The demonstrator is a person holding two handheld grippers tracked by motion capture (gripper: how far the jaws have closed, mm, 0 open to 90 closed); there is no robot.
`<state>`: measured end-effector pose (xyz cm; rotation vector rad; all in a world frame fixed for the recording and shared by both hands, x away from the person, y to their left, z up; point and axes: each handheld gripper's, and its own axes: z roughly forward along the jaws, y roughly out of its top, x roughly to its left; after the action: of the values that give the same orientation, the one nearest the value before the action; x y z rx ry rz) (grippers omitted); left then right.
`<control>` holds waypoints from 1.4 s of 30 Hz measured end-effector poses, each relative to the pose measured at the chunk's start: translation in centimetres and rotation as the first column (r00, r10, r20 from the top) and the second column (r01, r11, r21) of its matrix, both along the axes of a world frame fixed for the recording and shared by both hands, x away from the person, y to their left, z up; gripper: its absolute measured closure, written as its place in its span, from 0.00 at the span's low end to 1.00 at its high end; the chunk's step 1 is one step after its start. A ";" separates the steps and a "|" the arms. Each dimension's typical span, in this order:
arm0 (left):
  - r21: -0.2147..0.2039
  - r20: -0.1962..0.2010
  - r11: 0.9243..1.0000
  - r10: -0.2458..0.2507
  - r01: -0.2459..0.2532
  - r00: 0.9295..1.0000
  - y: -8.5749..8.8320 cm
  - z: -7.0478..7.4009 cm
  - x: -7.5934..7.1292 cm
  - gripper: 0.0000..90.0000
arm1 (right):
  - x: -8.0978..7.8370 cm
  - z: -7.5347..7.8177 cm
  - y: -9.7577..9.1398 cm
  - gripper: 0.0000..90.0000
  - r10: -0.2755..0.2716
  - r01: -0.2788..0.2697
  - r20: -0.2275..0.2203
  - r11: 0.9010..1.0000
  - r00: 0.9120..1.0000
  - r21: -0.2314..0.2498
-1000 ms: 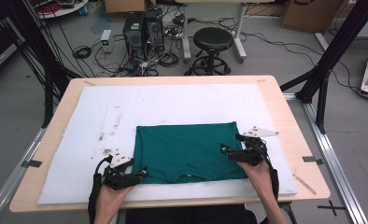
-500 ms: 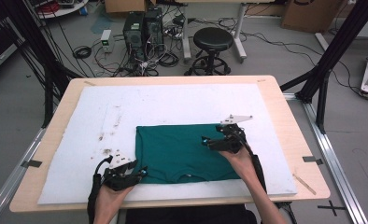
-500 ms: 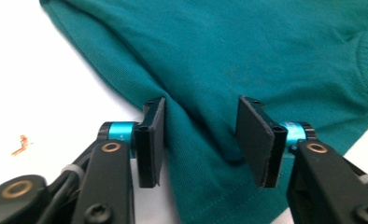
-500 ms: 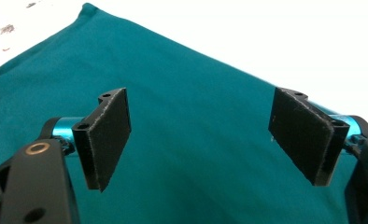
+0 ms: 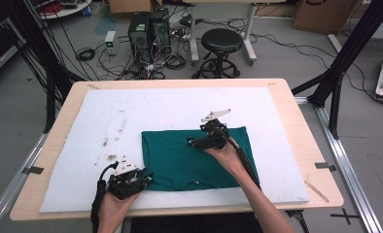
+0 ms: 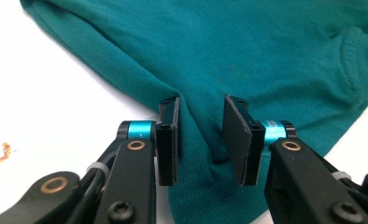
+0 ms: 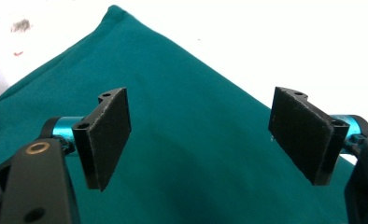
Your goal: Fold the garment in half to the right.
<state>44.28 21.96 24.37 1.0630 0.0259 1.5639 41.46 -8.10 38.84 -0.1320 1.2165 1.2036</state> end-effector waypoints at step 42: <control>0.026 -0.016 0.999 -0.036 0.036 0.999 0.3 0.1 0.1 0.93 | 1.8 6.3 15.0 0.64 -0.043 0.021 -0.072 0.957 0.996 -0.289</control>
<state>44.35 22.30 24.49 1.0910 -0.0032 1.5271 43.31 6.86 45.15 -0.2833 1.4541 1.0048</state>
